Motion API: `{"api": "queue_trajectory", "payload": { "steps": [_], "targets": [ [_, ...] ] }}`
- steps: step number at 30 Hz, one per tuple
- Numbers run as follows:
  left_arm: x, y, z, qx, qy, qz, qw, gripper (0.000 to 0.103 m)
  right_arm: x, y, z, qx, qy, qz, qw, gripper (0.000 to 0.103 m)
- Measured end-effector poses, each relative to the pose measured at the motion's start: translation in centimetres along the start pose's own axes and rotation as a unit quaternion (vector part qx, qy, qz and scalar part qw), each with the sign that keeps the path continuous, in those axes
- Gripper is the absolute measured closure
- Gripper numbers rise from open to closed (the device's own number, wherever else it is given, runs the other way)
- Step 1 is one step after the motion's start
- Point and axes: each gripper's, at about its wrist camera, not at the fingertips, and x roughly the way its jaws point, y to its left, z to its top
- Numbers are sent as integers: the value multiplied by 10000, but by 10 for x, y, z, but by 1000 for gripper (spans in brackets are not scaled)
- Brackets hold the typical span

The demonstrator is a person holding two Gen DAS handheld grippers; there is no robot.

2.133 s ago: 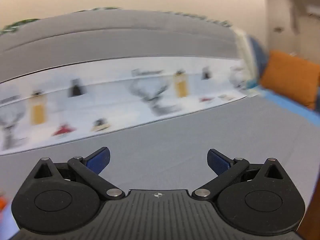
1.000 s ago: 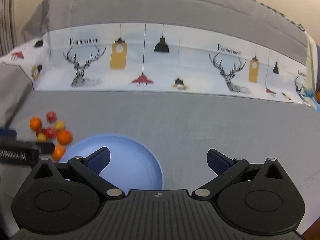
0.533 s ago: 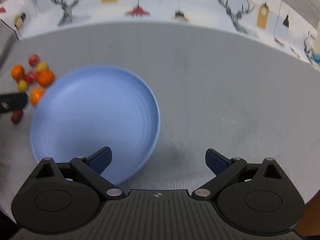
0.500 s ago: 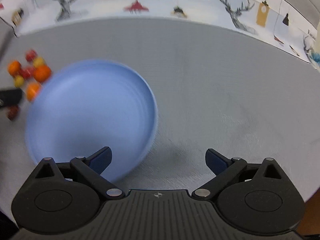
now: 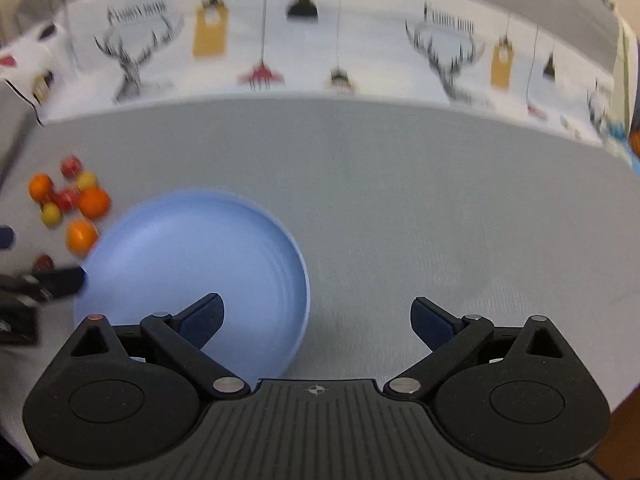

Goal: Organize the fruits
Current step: 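Move both open tools toward the fruit cluster beside the blue plate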

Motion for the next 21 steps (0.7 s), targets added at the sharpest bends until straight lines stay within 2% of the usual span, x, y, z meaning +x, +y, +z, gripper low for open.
{"api": "queue_trajectory", "payload": {
  "steps": [4,9,15,21],
  "targets": [
    [2,-2,-1,-11,18,-72,10000,1,-11,-23,6,53,-205,169,9996,3],
    [1,-2,0,-167,-81,-216,9996,1,-17,-19,6,7,-469,170,9988,1],
    [7,-7,0,-142,8,-289,9995,1,-15,4,6,-215,-460,-316,9982,1],
    [8,-14,-1,68,17,-304,9995,1,-10,1,9,-85,-349,-302,9989,1]
  ]
}}
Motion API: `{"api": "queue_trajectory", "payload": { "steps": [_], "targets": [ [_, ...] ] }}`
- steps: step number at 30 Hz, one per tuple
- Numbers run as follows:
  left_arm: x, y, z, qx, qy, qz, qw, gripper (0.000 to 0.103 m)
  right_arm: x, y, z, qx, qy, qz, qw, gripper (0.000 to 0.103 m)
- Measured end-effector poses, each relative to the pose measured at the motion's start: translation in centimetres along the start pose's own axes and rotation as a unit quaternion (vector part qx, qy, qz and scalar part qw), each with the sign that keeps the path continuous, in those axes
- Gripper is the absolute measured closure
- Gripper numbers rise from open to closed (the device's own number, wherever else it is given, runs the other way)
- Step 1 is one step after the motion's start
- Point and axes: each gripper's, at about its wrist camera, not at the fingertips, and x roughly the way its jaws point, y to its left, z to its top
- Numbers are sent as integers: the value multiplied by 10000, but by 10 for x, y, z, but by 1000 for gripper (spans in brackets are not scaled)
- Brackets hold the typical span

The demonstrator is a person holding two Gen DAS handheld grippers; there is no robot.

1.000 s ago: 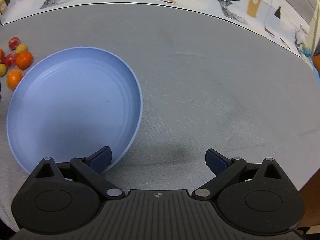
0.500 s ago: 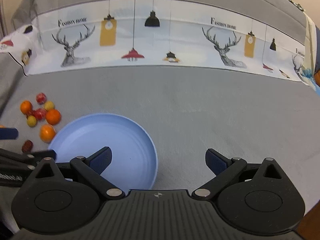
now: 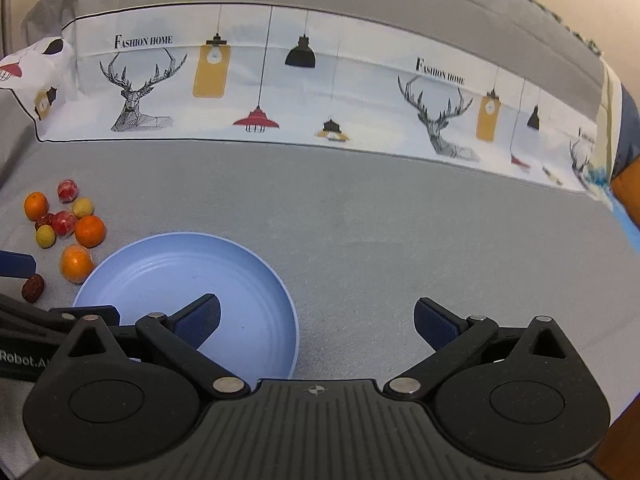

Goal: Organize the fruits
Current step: 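Move both open tools toward the fruit cluster beside the blue plate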

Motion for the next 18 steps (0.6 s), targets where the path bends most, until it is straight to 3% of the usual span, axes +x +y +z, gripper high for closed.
{"api": "queue_trajectory", "payload": {
  "steps": [8,15,18],
  "targets": [
    [2,-3,-1,123,90,15,9999,1,17,-11,-2,503,638,455,9957,1],
    [3,-4,-2,208,175,-88,9996,1,16,-9,-5,318,758,364,9960,2],
    [2,-5,-3,226,189,-120,9995,1,15,-7,-5,237,770,464,9957,10]
  ]
}}
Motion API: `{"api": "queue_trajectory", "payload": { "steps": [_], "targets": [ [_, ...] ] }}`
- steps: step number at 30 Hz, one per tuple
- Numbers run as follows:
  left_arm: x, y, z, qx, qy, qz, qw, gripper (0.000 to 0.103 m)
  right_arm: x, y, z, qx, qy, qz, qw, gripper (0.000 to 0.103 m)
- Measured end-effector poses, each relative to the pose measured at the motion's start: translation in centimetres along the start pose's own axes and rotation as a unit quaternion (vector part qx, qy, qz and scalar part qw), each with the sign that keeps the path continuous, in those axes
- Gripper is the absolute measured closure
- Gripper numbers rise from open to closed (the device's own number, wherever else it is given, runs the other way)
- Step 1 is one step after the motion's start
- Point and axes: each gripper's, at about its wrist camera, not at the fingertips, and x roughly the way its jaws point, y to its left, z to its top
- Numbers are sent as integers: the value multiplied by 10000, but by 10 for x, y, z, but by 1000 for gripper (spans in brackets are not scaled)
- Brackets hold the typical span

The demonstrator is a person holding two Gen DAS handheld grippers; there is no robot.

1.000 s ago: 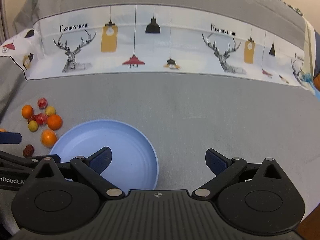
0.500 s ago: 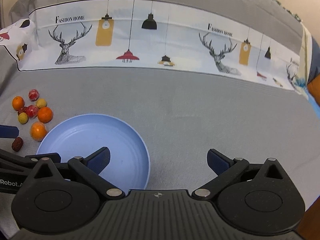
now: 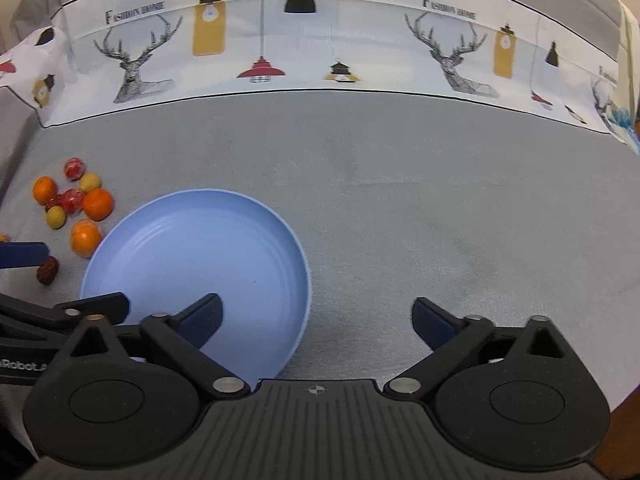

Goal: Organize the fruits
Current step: 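Move both open tools toward the fruit cluster beside the blue plate, then grasp the dark red date with the left tool while the right tool grasps an orange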

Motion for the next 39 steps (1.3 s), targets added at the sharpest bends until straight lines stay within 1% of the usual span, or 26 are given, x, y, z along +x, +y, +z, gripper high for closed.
{"api": "queue_trajectory", "payload": {
  "steps": [1,4,6,7,9,12,14,15,16,17,20,21,22,23,25,26,27,28,29,31,33,34,36,37,39],
  "targets": [
    [0,0,0,4,-4,-6,10000,1,0,1,0,-36,11,1,10000,11],
    [-1,1,0,19,-11,2,10000,1,4,2,-1,-106,50,-20,9999,21],
    [-1,2,1,15,-30,15,10000,1,5,2,-1,-97,52,-24,9999,35],
    [-2,2,1,8,-45,20,10000,1,5,2,-1,-85,27,-29,10000,39],
    [-3,3,1,-4,-75,34,10000,1,4,2,-1,-52,-59,-34,10000,49],
    [-5,3,1,24,-73,26,10000,5,1,0,-1,26,-221,-61,9997,55],
    [-6,1,0,70,-68,-32,9999,10,-2,0,0,90,-305,-51,9995,56],
    [-6,1,0,95,-65,-62,9999,16,-2,0,1,119,-336,-36,9994,56],
    [-7,0,0,127,-62,-91,9999,19,-3,0,1,132,-359,-16,9993,56],
    [-7,-1,0,161,-62,-116,9998,20,-4,1,1,128,-376,4,9992,56],
    [-9,-4,-1,274,-92,-176,9994,29,-5,6,2,77,-423,38,9991,56],
    [-9,-5,-2,332,-100,-168,9993,34,-6,8,2,32,-444,33,9990,56],
    [-9,-6,-2,378,-100,-149,9991,42,-6,11,2,0,-468,15,9989,56],
    [-9,-7,-3,422,-106,-130,9990,47,-7,13,2,-25,-493,-2,9988,56],
    [-12,-7,-4,481,-158,-94,9987,70,-8,15,3,-25,-542,-16,9985,56],
    [-14,-5,-3,498,-218,-72,9985,75,-8,17,4,1,-559,-16,9984,56],
    [-17,-4,-3,509,-303,-56,9982,83,-9,17,6,33,-580,-17,9983,56],
    [-21,-2,-2,518,-392,-45,9979,87,-9,18,7,72,-611,-25,9981,56],
    [-26,1,-1,514,-498,-27,9974,88,-11,20,8,104,-652,-27,9978,56],
    [-36,7,3,491,-685,-26,9964,89,-14,24,11,183,-801,-15,9966,60],
    [-48,20,14,540,-884,1,9946,89,-19,29,14,260,-983,33,9948,68],
    [-56,31,22,536,-1013,19,9934,89,-21,31,16,306,-1061,82,9938,68],
    [-68,55,37,491,-1162,-117,9919,89,-27,37,19,435,-1249,253,9909,74],
    [-73,67,43,481,-1241,-109,9910,89,-31,40,20,496,-1355,388,9888,74],
    [-81,87,47,599,-1366,101,9888,89,-38,47,23,516,-1550,611,9847,74]
  ]
}}
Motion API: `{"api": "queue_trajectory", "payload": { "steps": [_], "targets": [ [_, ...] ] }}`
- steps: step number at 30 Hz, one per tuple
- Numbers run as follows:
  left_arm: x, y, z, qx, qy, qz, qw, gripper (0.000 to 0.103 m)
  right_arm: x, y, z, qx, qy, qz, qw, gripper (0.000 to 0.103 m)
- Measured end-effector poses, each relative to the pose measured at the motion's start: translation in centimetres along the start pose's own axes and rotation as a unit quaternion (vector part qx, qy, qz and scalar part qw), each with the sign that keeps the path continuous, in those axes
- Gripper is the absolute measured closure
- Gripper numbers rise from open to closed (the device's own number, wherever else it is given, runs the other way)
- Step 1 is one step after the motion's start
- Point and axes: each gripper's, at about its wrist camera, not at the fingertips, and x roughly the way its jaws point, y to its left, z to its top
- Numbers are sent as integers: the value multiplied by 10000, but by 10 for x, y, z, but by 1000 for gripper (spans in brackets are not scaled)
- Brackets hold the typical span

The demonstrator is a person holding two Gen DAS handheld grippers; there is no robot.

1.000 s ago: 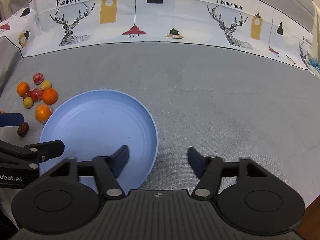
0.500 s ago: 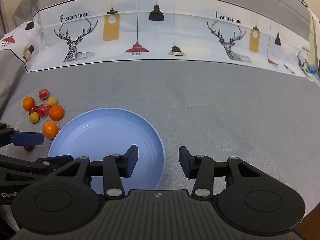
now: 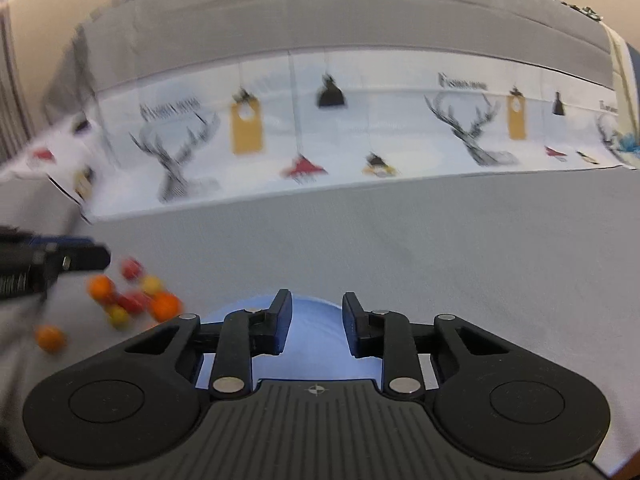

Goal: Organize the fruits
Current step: 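Grasp the dark red date with the left tool while the right tool grasps an orange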

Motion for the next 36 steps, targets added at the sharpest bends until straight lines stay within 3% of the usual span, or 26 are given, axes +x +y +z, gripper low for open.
{"api": "queue_trajectory", "payload": {
  "steps": [3,5,8,14,18,21,23,24,26,33,36],
  "targets": [
    [-2,31,-13,-353,181,130,9991,90,-4,15,3,-117,-141,330,9993,73],
    [-6,44,-17,-544,69,-39,9985,90,-4,23,6,-225,-164,502,9984,73],
    [5,60,-34,-691,289,-67,9972,90,-4,36,8,-318,-134,719,9968,73],
    [40,91,-80,-1496,1034,-657,9811,90,11,50,-1,-497,132,840,9951,73],
    [45,77,-86,-1030,1141,-801,9849,86,26,58,-10,-475,388,948,9936,73],
    [49,60,-86,-612,1170,-773,9882,74,35,68,-25,-935,347,950,9905,70],
    [54,50,-88,-364,1270,-831,9877,74,42,73,-28,-1013,547,869,9895,70],
    [57,47,-90,-270,1321,-869,9871,74,42,73,-28,-959,498,1022,9889,67],
    [64,42,-93,-163,1408,-900,9858,74,42,75,-32,-1188,394,979,9873,53],
    [84,30,-101,100,1792,-764,9808,74,61,85,-28,-1488,471,1088,9817,48],
    [86,33,-101,39,1803,-641,9815,82,77,95,-24,-1549,555,1270,9782,46]
  ]
}}
